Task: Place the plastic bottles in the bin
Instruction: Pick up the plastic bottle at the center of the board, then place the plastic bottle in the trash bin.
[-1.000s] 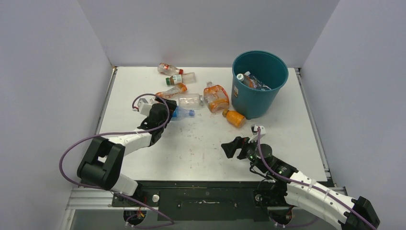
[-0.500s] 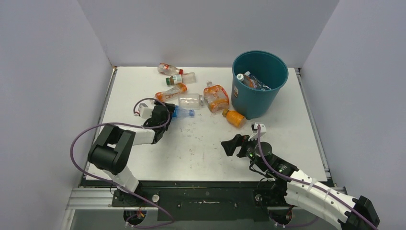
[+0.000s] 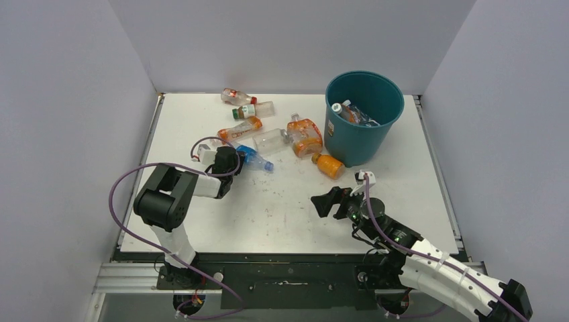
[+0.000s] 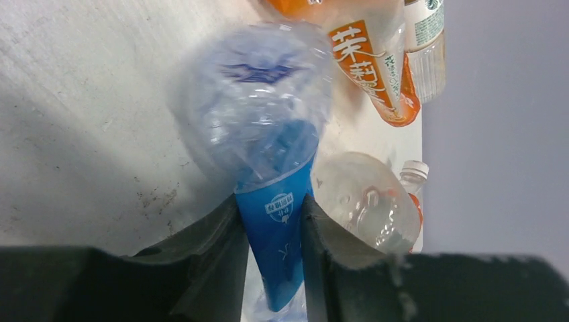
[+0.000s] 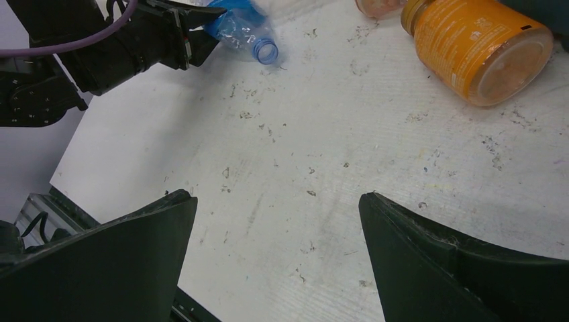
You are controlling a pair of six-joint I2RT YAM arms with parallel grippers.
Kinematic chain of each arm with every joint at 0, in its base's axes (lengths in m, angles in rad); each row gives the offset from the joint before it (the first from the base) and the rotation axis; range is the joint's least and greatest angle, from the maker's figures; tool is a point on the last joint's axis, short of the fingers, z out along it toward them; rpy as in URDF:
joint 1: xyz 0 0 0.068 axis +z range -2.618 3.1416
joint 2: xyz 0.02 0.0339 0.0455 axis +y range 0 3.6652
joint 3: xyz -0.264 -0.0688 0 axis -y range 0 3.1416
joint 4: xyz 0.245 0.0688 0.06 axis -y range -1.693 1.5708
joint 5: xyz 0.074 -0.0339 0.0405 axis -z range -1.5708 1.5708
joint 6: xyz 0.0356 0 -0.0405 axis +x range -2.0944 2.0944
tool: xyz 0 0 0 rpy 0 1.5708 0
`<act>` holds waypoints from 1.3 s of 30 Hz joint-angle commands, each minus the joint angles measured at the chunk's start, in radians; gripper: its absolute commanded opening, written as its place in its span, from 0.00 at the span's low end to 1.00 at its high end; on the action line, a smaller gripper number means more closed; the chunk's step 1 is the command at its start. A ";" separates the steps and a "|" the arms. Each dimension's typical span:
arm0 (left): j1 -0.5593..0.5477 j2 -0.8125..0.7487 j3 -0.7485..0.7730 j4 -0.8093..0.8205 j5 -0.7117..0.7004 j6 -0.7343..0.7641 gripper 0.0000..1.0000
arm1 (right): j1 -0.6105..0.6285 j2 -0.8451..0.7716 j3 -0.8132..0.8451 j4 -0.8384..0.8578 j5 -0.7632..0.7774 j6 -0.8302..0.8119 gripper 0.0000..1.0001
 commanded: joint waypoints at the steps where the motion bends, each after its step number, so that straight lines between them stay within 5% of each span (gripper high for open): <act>1: 0.004 -0.033 -0.034 0.075 0.002 0.016 0.24 | 0.008 -0.015 0.057 -0.009 0.009 -0.016 0.96; 8: -0.007 -0.233 -0.166 0.071 0.021 0.024 0.08 | 0.009 0.006 0.055 0.047 -0.039 -0.002 0.96; 14: -0.096 -0.559 -0.294 -0.031 0.006 0.018 0.00 | 0.044 0.128 0.026 0.267 -0.132 0.028 0.95; 23: -0.355 -0.976 -0.420 -0.158 -0.240 -0.047 0.00 | 0.246 0.401 0.113 0.495 0.142 -0.062 0.95; 30: -0.384 -1.115 -0.417 -0.240 -0.253 -0.026 0.00 | 0.362 0.529 0.171 0.648 0.231 -0.144 0.94; 39: -0.389 -1.158 -0.436 -0.233 -0.201 -0.035 0.00 | 0.363 0.633 0.298 0.555 0.226 -0.139 0.92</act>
